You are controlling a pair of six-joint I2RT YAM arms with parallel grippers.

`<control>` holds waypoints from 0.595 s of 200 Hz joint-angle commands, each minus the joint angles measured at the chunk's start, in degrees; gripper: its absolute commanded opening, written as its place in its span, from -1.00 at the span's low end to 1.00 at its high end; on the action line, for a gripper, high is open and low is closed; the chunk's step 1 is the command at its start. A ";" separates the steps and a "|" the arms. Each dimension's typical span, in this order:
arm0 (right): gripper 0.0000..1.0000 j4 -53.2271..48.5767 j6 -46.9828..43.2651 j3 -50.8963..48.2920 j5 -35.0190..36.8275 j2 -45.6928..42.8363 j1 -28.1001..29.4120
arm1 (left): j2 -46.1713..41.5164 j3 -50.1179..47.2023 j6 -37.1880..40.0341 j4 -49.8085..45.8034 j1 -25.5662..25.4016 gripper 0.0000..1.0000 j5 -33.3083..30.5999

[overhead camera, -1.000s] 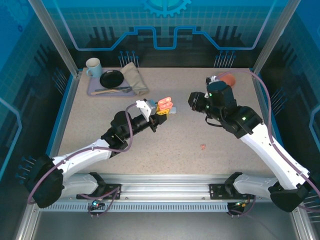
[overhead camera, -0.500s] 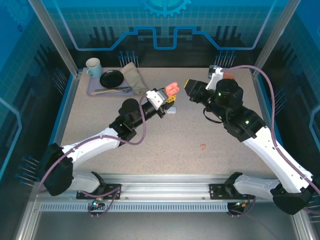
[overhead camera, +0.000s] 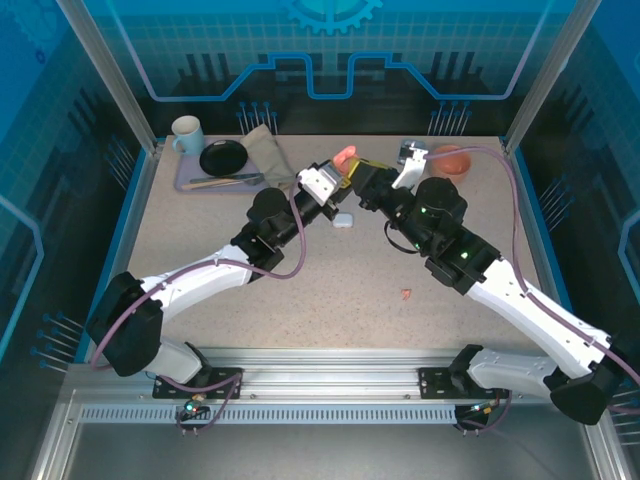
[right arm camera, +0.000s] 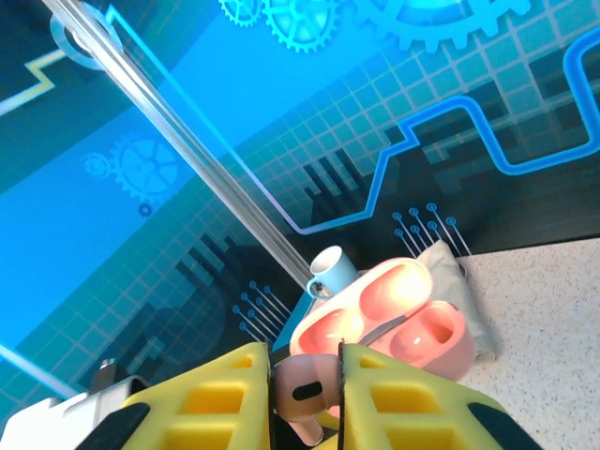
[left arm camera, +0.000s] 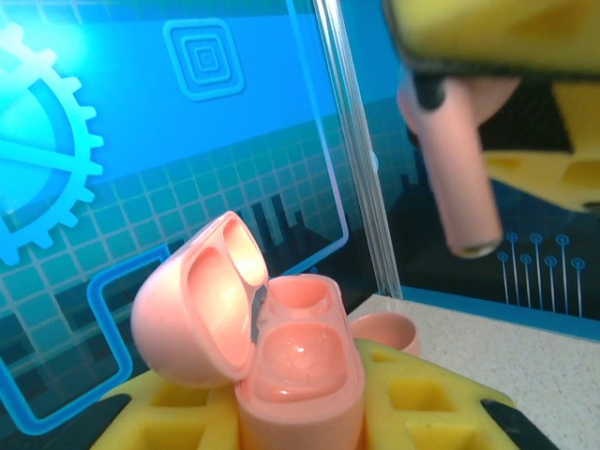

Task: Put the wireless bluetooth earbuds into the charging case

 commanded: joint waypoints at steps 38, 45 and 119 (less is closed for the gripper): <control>-0.64 7.79 0.69 -0.69 5.32 2.10 1.23 | 0.41 2.84 -0.97 3.01 -0.48 -1.00 -0.47; -0.64 7.88 0.94 -0.54 5.40 2.37 1.23 | 0.39 2.84 -1.12 3.06 -0.47 -1.00 -0.36; -0.66 7.72 2.51 0.25 4.63 4.41 1.17 | 0.04 3.23 -1.49 2.66 -0.46 -1.00 0.20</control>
